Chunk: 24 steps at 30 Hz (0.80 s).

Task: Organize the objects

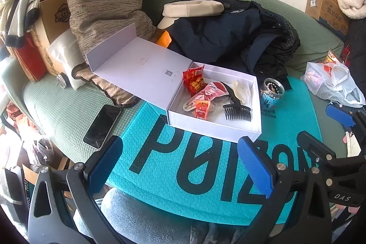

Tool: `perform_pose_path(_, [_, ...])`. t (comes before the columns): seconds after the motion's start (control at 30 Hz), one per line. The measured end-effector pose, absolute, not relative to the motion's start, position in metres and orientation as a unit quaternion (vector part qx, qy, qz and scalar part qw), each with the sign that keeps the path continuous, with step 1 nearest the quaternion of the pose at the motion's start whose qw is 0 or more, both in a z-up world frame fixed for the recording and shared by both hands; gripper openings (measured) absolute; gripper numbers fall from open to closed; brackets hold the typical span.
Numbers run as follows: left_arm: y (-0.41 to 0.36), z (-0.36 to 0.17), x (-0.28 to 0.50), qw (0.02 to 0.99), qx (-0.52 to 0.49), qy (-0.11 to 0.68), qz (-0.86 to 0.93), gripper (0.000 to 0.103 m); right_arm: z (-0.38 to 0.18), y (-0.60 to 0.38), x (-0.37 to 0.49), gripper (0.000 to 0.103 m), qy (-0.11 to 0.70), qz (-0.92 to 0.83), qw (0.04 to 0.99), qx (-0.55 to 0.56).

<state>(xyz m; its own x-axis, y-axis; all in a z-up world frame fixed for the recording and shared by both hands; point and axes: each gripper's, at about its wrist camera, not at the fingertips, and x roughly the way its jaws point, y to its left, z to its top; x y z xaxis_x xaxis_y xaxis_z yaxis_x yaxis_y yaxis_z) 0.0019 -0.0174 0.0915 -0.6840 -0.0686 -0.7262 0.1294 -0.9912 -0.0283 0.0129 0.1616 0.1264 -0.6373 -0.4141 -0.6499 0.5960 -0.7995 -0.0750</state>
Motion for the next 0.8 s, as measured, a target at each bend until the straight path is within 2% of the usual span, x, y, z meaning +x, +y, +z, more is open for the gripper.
perform_pose_path(0.8, [-0.005,0.092,0.002,0.044,0.411,0.025,-0.91,0.1,0.126,0.169,0.008,0.094,0.145,-0.894,0.276,0.321])
